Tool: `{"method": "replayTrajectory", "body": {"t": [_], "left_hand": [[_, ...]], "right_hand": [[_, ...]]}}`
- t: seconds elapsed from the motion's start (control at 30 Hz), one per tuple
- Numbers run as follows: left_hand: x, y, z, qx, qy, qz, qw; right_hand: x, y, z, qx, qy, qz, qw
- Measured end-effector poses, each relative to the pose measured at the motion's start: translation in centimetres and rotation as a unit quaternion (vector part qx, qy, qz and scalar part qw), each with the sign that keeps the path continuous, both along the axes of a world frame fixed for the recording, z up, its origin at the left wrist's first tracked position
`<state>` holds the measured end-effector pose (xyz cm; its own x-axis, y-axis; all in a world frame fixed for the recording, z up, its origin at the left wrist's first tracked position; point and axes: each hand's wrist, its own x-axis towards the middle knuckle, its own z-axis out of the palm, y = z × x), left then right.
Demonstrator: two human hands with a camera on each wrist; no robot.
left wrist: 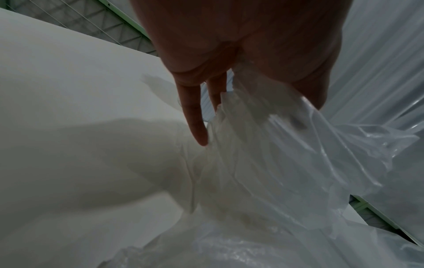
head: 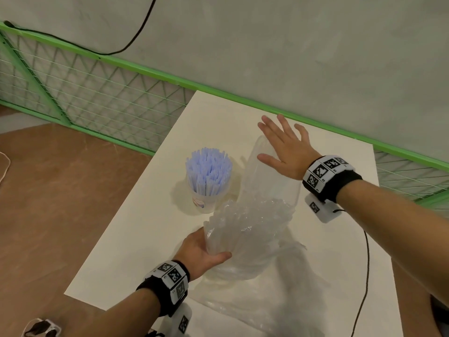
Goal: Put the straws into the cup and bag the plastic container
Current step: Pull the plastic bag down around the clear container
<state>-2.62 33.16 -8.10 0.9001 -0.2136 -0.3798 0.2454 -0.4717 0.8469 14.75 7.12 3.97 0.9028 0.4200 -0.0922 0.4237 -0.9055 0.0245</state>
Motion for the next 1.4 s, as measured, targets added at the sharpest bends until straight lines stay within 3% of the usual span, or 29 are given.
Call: {"method": "replayTrajectory", "body": {"t": [0.07,0.2,0.3,0.37,0.47,0.57,0.7,0.9,1.1,1.23,1.4], "left_hand": [[0.0,0.1,0.0,-0.004,-0.001,-0.005,1.000],[0.1,0.2,-0.1,-0.014,0.004,-0.002,1.000],[0.0,0.3,-0.3,-0.037,0.015,0.003,0.999],[-0.1,0.4,-0.2,-0.051,0.018,0.005,0.999],[-0.3,0.4,0.2,-0.061,0.017,-0.002,0.998],[-0.7,0.5,0.7,-0.094,0.008,-0.026,0.995],[-1.0,1.4,1.2,-0.101,-0.079,-0.127,0.984],[-1.1,1.7,2.7,-0.120,-0.140,-0.161,0.970],[-1.7,0.9,3.7,-0.179,-0.082,-0.126,0.972],[-0.9,0.3,4.2,-0.192,-0.094,-0.102,0.972],[-0.6,0.8,3.5,-0.175,-0.053,-0.094,0.978]], "right_hand": [[-1.8,0.0,1.5,0.154,-0.031,-0.019,0.987],[-8.9,-1.2,3.8,0.413,-0.037,-0.093,0.905],[-15.7,-2.8,2.2,0.422,-0.010,-0.188,0.887],[-19.8,-2.7,-0.4,0.408,0.084,-0.244,0.876],[-23.9,0.2,-3.5,0.422,0.214,-0.236,0.849],[-24.3,3.2,-4.8,0.505,0.202,-0.230,0.807],[-23.8,4.6,-4.9,0.568,0.189,-0.250,0.761],[-23.2,5.2,-4.6,0.509,0.205,-0.185,0.816],[-22.1,6.8,-4.2,0.537,0.227,-0.183,0.791],[-20.7,6.8,-2.4,0.520,0.168,-0.166,0.821],[-20.4,6.5,-2.7,0.493,0.206,-0.176,0.826]]}}
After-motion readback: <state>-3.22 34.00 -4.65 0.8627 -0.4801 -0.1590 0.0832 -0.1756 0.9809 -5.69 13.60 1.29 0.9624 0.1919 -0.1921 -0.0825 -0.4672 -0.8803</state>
